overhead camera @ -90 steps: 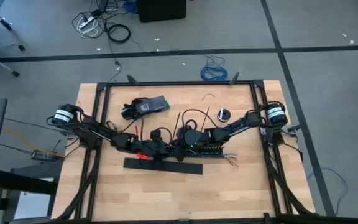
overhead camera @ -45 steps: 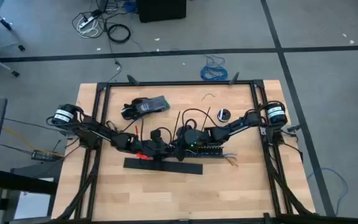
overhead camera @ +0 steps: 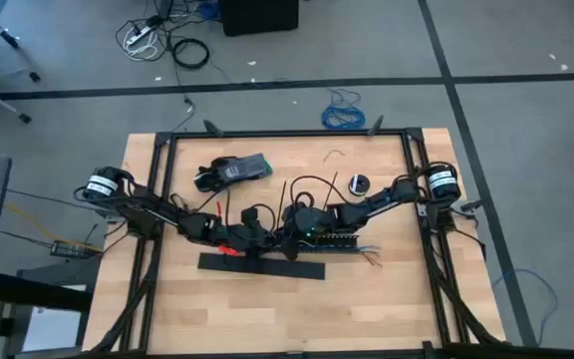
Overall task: Ziptie cables
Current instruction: Put the zip tied cables into the black cable duct
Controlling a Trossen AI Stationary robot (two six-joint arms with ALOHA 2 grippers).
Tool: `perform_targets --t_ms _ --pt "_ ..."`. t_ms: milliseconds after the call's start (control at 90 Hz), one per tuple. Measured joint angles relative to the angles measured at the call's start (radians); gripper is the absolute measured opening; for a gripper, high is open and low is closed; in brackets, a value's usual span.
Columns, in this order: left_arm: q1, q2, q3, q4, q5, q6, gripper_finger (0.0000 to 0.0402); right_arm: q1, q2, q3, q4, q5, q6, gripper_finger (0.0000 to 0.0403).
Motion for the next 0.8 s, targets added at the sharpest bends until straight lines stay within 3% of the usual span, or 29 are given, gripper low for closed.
perform_targets --t_ms 800 --pt "0.0 0.0 0.0 -0.001 0.001 0.006 0.0204 -0.029 0.0 0.0 0.018 -0.072 -0.112 0.0"
